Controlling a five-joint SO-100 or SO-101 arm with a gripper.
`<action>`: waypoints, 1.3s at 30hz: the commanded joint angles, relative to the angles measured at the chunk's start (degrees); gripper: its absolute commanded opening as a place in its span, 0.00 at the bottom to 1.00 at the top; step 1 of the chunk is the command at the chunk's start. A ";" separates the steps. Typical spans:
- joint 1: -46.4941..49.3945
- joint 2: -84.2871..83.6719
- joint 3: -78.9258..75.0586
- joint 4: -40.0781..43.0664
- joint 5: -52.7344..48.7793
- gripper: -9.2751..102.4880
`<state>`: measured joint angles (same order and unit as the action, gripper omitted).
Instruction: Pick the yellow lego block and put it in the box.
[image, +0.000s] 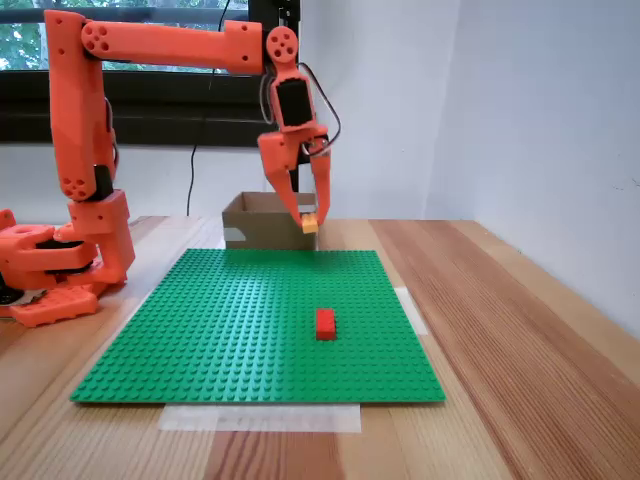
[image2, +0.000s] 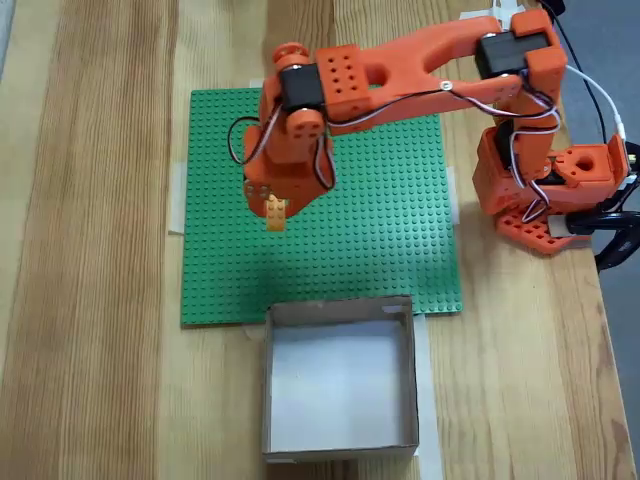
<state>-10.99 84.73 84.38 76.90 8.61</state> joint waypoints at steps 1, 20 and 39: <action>-1.14 5.10 -0.09 0.97 -0.53 0.10; -10.02 16.44 4.66 4.31 4.39 0.10; -23.73 17.84 0.18 3.34 5.63 0.11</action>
<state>-33.66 100.72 87.45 80.42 14.15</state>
